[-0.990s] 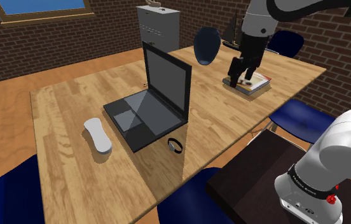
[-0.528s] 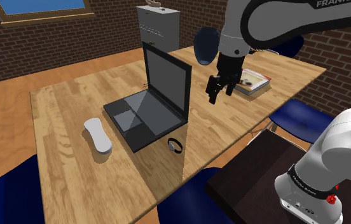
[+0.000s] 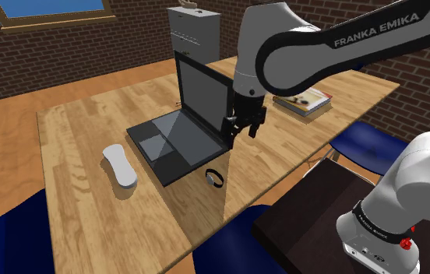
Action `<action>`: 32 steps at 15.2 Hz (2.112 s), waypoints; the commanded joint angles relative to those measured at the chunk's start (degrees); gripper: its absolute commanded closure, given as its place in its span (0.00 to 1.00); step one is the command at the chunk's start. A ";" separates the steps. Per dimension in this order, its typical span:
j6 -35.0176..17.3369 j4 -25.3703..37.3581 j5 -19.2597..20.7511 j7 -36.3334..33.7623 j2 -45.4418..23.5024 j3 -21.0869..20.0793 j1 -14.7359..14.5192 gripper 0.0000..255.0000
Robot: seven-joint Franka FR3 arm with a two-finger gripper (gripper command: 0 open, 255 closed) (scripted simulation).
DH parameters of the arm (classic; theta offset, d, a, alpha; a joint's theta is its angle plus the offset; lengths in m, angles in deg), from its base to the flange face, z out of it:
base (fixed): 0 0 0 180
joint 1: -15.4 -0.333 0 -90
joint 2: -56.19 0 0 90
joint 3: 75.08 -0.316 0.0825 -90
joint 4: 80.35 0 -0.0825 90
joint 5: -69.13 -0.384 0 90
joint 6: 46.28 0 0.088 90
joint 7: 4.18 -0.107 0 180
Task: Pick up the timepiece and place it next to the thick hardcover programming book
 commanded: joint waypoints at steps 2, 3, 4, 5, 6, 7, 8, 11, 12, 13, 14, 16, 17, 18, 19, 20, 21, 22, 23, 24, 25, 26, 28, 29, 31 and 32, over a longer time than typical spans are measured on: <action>-3.61 2.16 0.14 -3.55 -5.18 -2.97 -0.55 0.00; -4.80 3.01 0.43 -4.83 -7.06 -3.95 -0.71 0.00; -5.96 3.93 0.84 -6.15 -8.99 -4.93 -0.83 0.00; -7.07 4.91 1.38 -7.52 -10.96 -5.89 -0.94 0.00; -8.15 5.96 2.05 -8.95 -12.98 -6.85 -1.02 0.00; -9.18 7.07 2.86 -10.44 -15.05 -7.75 -1.13 0.00; -9.71 7.70 3.36 -11.27 -16.18 -8.21 -1.20 0.00; -12.15 6.72 3.95 -11.75 -17.73 -8.64 -1.17 0.00; -12.97 6.42 4.18 -11.94 -18.28 -8.78 -1.16 0.00; -13.78 6.14 4.43 -12.13 -18.84 -8.90 -1.16 0.00; -14.60 5.86 4.70 -12.34 -19.42 -9.03 -1.15 0.00; -15.88 5.45 5.16 -12.69 -20.36 -9.25 -1.11 0.00; -15.88 5.45 5.15 -12.69 -20.36 -9.27 -1.09 0.00; -15.88 5.45 5.15 -12.69 -20.36 -9.31 -1.05 0.00; -15.88 5.45 5.15 -12.69 -20.36 -9.33 -1.03 0.00; -15.88 5.45 5.15 -12.69 -20.36 -9.34 -1.02 0.00; -15.88 5.45 5.15 -12.69 -20.36 -9.33 -1.03 0.00; -15.88 5.45 5.15 -12.69 -20.35 -9.35 -1.01 0.00; -15.88 5.45 5.15 -12.69 -20.35 -9.35 -1.00 0.00; -16.03 5.00 4.89 -12.81 -19.98 -9.51 -1.18 1.00; -16.08 4.82 4.81 -12.71 -19.86 -9.49 -1.17 1.00; -16.16 4.82 4.85 -12.68 -19.94 -9.46 -1.13 1.00; -16.14 4.87 4.89 -12.69 -19.98 -9.46 -1.13 1.00; -16.14 4.86 4.88 -12.67 -19.97 -9.45 -1.12 1.00; -16.14 4.87 4.88 -12.67 -19.97 -9.45 -1.12 1.00; -16.14 4.86 4.87 -12.66 -19.97 -9.45 -1.12 1.00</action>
